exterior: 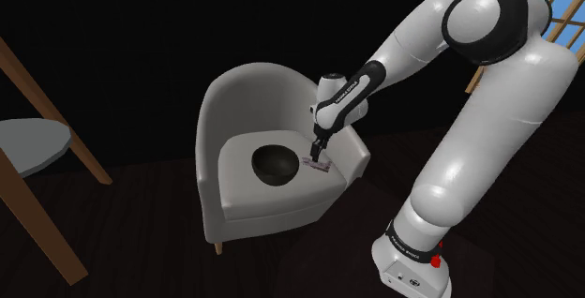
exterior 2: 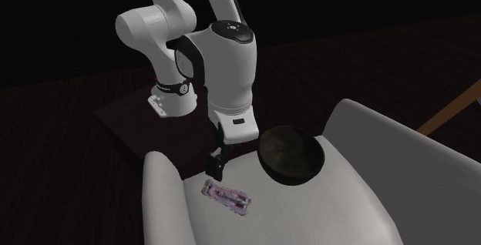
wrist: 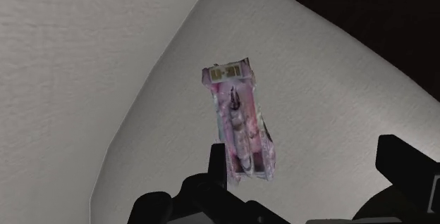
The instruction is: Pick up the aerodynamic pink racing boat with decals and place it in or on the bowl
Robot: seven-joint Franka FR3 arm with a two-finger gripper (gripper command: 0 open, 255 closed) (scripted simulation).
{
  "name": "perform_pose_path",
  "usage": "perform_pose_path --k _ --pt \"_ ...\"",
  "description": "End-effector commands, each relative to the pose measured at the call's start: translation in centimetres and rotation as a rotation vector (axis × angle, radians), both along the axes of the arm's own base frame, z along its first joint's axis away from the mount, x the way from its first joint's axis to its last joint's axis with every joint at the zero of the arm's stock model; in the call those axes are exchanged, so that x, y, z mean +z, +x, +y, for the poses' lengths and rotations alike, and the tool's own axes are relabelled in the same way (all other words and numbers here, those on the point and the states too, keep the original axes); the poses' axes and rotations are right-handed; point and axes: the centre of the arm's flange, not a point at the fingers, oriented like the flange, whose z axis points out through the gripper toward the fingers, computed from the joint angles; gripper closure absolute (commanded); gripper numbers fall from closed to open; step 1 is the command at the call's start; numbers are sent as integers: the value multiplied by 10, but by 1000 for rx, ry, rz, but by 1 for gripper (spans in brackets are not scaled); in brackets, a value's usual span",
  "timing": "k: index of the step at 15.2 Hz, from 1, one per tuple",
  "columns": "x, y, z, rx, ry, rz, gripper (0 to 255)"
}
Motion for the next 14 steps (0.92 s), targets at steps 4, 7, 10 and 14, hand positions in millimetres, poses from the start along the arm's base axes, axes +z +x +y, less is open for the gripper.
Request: perform_pose_path --k 4,7,10,14 --pt "-43 19 -21 46 -32 -4 0" --pt "-58 19 -23 46 -32 -4 0" --pt "-74 19 -25 46 -32 -4 0" --pt "-82 19 -26 46 -32 -4 0"
